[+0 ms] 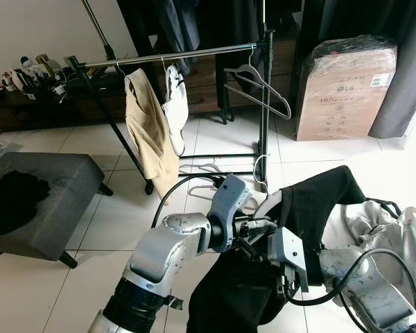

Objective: Hang hanger

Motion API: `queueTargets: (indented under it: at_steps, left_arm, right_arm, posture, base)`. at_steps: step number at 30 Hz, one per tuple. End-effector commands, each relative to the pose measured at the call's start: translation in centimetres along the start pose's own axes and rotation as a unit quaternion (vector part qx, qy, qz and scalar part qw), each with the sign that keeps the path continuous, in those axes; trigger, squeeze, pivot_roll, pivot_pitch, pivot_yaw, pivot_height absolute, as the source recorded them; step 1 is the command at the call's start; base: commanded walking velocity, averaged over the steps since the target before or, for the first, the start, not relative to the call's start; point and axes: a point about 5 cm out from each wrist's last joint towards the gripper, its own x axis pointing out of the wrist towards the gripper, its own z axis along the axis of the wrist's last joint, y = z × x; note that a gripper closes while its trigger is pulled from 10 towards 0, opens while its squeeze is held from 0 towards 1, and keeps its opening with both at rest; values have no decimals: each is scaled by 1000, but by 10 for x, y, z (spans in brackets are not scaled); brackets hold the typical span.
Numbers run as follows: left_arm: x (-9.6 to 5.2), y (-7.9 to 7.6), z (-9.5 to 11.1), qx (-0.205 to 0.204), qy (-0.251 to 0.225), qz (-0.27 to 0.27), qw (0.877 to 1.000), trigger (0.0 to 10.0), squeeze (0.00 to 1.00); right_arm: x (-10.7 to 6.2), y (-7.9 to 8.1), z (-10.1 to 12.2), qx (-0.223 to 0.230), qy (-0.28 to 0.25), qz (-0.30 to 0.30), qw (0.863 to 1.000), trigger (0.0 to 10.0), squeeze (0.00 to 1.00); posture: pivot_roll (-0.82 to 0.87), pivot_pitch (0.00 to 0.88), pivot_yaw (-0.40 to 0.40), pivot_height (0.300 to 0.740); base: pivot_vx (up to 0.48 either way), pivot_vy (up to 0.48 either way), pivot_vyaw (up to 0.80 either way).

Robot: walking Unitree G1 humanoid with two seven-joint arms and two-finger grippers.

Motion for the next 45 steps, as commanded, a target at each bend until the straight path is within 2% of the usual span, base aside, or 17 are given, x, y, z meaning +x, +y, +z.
queueTargets:
  at_steps: [1, 13, 19, 24, 27, 29, 31, 33, 34, 35, 36, 39, 40, 41, 42, 43, 45]
  left_arm:
    - [-1, -5, 3, 1, -8, -16, 1000, 0, 0]
    - [0, 2, 3, -12, -12, 27, 999, 0, 0]
    - [1, 16, 4, -31, -22, 87, 995, 0, 0]
    - [0, 33, 1, -47, -28, 161, 985, 0, 0]
    - [-5, 51, -2, -67, -32, 242, 967, 0, 0]
    - [-14, 70, -3, -91, -44, 318, 943, 0, 0]
    - [-17, 76, -4, -104, -51, 346, 931, 0, 0]
    - [-31, 95, -3, -127, -75, 427, 892, 0, 0]
    - [-31, 95, -3, -127, -75, 427, 892, 0, 0]
    - [-40, 104, -3, -132, -87, 472, 867, 0, 0]
    - [-45, 108, -3, -133, -94, 496, 853, 0, 0]
    - [-52, 113, -2, -143, -110, 531, 828, 0, 0]
    - [-58, 116, 1, -146, -129, 560, 805, 0, 0]
    - [-61, 117, 3, -144, -133, 571, 797, 0, 0]
    - [-62, 118, 5, -124, -135, 582, 792, 0, 0]
    - [-62, 118, 6, -116, -134, 581, 794, 0, 0]
    - [-50, 113, 4, -115, -115, 540, 826, 0, 0]
  right_arm:
    - [10, 6, 10, -18, -23, 24, 999, 0, 0]
    - [13, 2, 4, -11, -2, 2, 1000, 0, 0]
    - [10, 3, 5, -11, 0, -1, 1000, 0, 0]
    - [6, 4, 9, -17, 0, -1, 1000, 0, 0]
    - [2, 7, 11, -25, 7, 3, 1000, 0, 0]
    - [-1, 12, 13, -33, 17, 12, 999, 0, 0]
    - [-2, 14, 14, -35, 20, 15, 999, 0, 0]
    - [-8, 21, 13, -42, 41, 21, 998, 0, 0]
    - [-8, 21, 13, -42, 41, 21, 998, 0, 0]
    - [-11, 24, 11, -46, 60, 23, 997, 0, 0]
    - [-12, 27, 9, -48, 70, 24, 996, 0, 0]
    - [-12, 32, 8, -48, 81, 29, 995, 0, 0]
    - [-12, 36, 7, -49, 88, 28, 994, 0, 0]
    - [-12, 37, 7, -50, 92, 27, 994, 0, 0]
    - [-11, 38, 8, -50, 89, 23, 995, 0, 0]
    - [-11, 38, 8, -49, 86, 21, 995, 0, 0]
    - [-10, 38, 10, -42, 74, 16, 996, 0, 0]
  posture:
    - [-140, 110, 171, 740]
    - [-136, 119, 171, 740]
    - [-142, 126, 168, 740]
    - [-148, 131, 166, 740]
    - [-151, 137, 165, 740]
    - [-156, 140, 164, 740]
    - [-157, 141, 163, 740]
    - [-163, 148, 162, 740]
    - [-163, 148, 162, 740]
    - [-167, 150, 163, 740]
    - [-171, 152, 162, 740]
    - [-171, 154, 162, 740]
    - [-171, 154, 162, 740]
    - [-171, 154, 162, 740]
    - [-173, 155, 163, 740]
    - [-173, 155, 163, 740]
    - [-171, 154, 163, 740]
  base:
    - [0, 0, 0]
    - [0, 0, 0]
    - [0, 0, 0]
    - [0, 0, 0]
    - [0, 0, 0]
    - [0, 0, 0]
    - [0, 0, 0]
    - [0, 0, 0]
    - [0, 0, 0]
    - [0, 0, 0]
    - [0, 0, 0]
    - [0, 0, 0]
    - [0, 0, 0]
    - [0, 0, 0]
    - [0, 0, 0]
    - [0, 0, 0]
    - [0, 0, 0]
